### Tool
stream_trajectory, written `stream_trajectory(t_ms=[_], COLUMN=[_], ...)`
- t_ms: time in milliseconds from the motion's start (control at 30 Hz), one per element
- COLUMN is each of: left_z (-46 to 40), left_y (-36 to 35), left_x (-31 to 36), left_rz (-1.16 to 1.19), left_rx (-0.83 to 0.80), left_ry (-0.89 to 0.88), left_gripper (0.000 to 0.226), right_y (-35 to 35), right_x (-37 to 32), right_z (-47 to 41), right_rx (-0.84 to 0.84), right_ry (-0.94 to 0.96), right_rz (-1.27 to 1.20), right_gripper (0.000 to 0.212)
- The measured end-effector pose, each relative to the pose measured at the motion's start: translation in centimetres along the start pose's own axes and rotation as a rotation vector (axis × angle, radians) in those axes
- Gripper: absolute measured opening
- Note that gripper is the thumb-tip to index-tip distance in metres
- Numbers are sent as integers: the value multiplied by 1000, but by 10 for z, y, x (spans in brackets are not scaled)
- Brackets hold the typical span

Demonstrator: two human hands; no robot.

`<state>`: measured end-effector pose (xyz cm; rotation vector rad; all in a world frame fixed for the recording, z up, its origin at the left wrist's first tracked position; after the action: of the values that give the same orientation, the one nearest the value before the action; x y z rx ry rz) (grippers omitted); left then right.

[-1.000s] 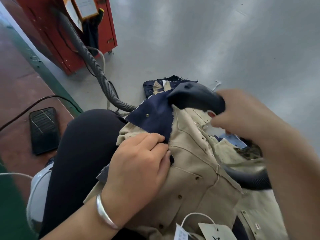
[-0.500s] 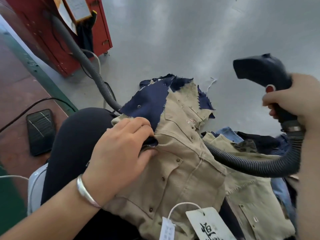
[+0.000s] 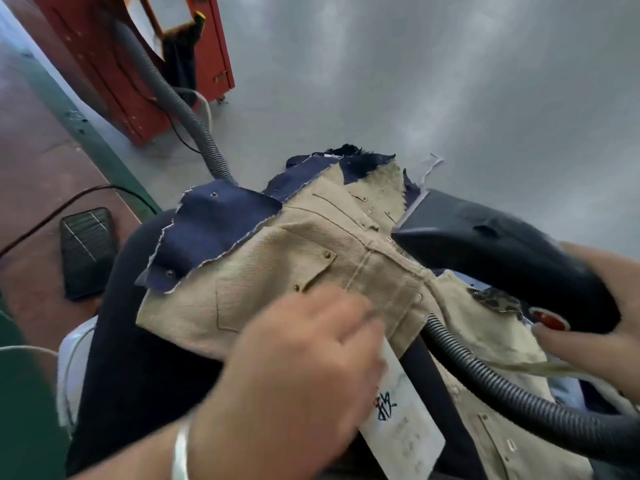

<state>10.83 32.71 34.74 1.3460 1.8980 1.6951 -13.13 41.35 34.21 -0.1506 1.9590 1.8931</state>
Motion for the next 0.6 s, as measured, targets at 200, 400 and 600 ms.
stream_trajectory(t_ms=[200, 400, 600], left_z=[23, 19, 25], left_y=[-53, -56, -56], left_x=[13, -2, -1], left_rz=[75, 178, 216], left_rx=[-257, -320, -312], left_ry=[-9, 105, 80], left_gripper=[36, 36, 35], right_y=[-34, -46, -57], right_x=[-82, -116, -129], right_z=[-27, -75, -146], right_rx=[-276, -240, -74], right_ry=[63, 110, 138], right_rz=[162, 186, 43], right_gripper=[28, 26, 21])
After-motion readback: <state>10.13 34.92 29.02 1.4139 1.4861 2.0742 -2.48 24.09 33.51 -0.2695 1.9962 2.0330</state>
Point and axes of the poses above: each hand's wrist, its own z-axis away from the middle knuckle, its own y-axis out of the back of the hand, x = y × z, the point moved 9 cm from there along -z, towards the middle knuckle, and after that the axes turned 13 degrees about y, right-handed, at the moved point
